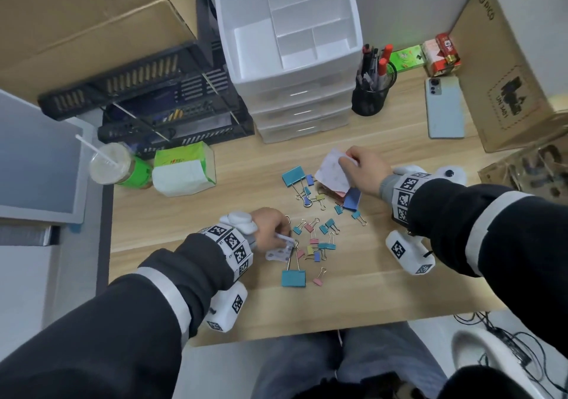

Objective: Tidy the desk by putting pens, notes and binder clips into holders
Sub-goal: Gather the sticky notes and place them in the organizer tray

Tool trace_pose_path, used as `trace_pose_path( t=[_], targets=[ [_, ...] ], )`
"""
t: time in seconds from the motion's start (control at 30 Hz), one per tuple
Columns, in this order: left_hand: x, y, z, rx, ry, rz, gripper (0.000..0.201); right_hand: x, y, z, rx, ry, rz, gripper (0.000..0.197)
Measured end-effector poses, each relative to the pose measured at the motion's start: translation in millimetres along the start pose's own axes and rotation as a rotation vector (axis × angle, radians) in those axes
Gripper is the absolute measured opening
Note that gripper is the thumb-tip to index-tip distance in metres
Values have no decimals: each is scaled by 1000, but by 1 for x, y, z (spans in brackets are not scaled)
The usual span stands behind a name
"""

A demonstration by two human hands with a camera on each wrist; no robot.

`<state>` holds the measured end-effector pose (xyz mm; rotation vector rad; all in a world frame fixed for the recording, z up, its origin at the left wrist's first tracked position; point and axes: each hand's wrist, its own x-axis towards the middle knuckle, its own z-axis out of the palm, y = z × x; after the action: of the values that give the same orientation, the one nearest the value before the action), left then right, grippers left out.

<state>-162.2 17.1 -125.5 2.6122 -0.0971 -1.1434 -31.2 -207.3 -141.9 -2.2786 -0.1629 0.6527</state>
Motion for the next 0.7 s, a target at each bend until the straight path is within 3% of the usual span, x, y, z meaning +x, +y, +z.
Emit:
trace_pose_path(
  t=[0.2, 0.4, 0.57, 0.7],
  targets=[
    [-16, 13, -51, -239, 88, 85, 12, -9, -32, -11, -84, -309, -37, 9],
    [-10, 23, -89, -482, 295, 67, 18, -10, -62, -14, -111, -556, -75, 26],
    [0, 25, -104, -498, 442, -38, 46, -4, -74, -24, 11, -613, -48, 35],
    [4, 28, -111, -361, 389, -26, 28, 1, -75, -31, 83, -647, -13, 39]
  ],
)
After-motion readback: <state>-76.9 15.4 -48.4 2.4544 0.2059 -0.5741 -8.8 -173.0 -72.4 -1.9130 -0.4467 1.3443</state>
